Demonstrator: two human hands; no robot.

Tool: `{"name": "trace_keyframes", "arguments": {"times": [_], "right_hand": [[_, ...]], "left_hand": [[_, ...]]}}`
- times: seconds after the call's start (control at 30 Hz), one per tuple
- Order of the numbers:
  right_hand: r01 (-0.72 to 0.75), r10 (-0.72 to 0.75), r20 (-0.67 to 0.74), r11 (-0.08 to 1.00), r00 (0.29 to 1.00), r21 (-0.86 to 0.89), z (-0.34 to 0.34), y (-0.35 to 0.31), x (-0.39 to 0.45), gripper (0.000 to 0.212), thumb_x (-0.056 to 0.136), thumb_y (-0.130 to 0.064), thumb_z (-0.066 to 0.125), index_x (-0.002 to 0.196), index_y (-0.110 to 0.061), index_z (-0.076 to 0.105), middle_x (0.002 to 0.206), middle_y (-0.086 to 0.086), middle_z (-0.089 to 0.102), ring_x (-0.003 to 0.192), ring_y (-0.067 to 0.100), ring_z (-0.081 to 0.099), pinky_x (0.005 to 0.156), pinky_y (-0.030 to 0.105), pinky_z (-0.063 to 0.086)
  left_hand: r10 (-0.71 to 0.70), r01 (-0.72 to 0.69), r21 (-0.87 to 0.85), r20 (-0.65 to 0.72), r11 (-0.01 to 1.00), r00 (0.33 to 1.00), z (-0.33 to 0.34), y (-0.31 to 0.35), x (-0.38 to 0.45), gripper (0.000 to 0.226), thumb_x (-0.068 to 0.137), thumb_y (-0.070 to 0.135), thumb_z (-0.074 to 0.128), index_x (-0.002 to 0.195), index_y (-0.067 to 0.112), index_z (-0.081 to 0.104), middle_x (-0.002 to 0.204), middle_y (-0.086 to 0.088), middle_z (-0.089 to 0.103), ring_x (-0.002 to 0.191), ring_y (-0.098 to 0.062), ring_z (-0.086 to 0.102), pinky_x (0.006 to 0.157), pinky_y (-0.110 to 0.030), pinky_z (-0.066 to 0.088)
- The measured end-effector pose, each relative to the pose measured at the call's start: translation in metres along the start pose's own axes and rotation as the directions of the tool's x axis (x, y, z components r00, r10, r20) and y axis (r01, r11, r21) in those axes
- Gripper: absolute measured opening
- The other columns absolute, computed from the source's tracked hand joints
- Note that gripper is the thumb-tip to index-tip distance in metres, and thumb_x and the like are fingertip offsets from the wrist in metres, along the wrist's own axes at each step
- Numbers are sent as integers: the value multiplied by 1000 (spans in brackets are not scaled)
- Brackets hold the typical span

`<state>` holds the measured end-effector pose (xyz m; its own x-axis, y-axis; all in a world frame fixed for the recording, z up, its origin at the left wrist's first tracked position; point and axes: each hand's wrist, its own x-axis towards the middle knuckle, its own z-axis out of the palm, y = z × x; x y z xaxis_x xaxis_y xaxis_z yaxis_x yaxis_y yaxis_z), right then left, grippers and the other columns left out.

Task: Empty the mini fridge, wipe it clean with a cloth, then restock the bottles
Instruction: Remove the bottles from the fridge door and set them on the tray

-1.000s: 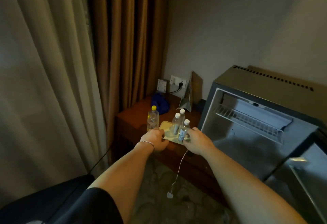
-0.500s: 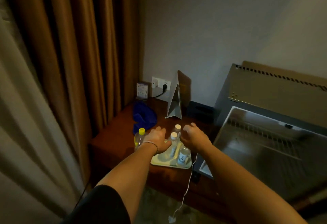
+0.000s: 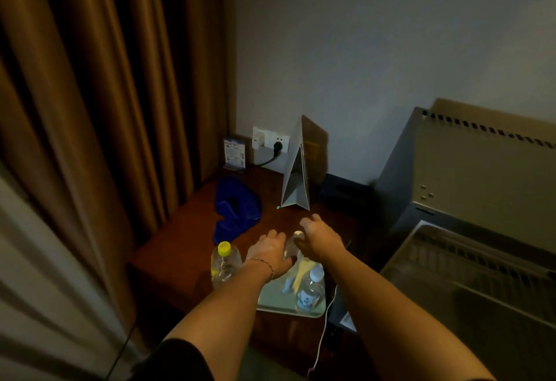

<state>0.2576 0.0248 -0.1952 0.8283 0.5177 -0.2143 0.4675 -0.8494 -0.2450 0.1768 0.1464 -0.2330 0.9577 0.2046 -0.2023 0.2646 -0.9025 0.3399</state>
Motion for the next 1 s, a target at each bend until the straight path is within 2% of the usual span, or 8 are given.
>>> {"name": "trace_keyframes", "arguments": {"times": [0.1,0.3,0.43,0.53,0.73,0.8,0.9,1.0], "right_hand": [[40,-40,56,999,998,6,10,4,17,43,98,-30,57,138,-18,45,151,9,32,127,31,49,101,47,47],[89,-89,111,996,990,10,27,10,37,44,98,-29,58,139,-16,45,152,10,32,134,32,44,102,44,43],[82,-84,61,996,995,38,41,11,39,36,97,-22,56,131,-10,53,139,15,47,122,33,51,98,41,47],[77,-81,47,995,996,68,45,11,33,33,96,-15,54,128,-7,56,135,16,49,119,34,52,98,41,46],[60,-58,-14,988,998,142,27,6,12,31,94,-18,57,124,-9,59,129,16,53,114,33,54,94,39,48],[58,-54,-36,990,998,130,19,2,-4,32,94,-19,57,125,-10,58,130,15,52,116,33,54,94,38,47],[66,-60,-42,988,997,140,14,-6,-29,27,94,-18,61,120,-14,60,139,14,46,129,35,48,101,39,45],[75,-68,-49,984,996,159,12,-16,-55,22,92,-17,64,114,-17,61,133,11,48,126,33,51,101,41,46]], "left_hand": [[-20,20,-31,5,999,1000,7,-2,13,50,88,53,58,124,20,46,124,-5,44,115,-27,47,88,-41,47],[-6,6,-88,9,996,1000,14,-7,21,40,90,48,56,120,22,53,116,-3,47,106,-25,54,84,-38,49],[-2,3,-139,3,990,1000,12,-14,19,33,87,41,61,110,18,56,112,-5,49,102,-27,55,85,-38,48],[-5,2,-170,-19,985,1000,10,-17,16,30,86,38,64,106,16,57,109,-5,48,98,-26,54,84,-37,47],[3,-13,-163,-66,987,998,0,-21,1,31,85,37,65,106,16,58,111,-6,48,100,-27,54,84,-37,46],[13,-26,-163,-86,986,996,-5,-21,-7,31,85,37,66,107,17,58,112,-6,48,101,-28,54,85,-37,46],[41,-59,-159,-111,985,993,-12,-19,-25,30,85,32,65,109,14,59,114,-8,48,103,-29,53,89,-38,46],[45,-65,-160,-126,985,991,-17,-19,-47,29,85,30,64,109,15,59,114,-7,48,103,-27,53,88,-37,45]]}}
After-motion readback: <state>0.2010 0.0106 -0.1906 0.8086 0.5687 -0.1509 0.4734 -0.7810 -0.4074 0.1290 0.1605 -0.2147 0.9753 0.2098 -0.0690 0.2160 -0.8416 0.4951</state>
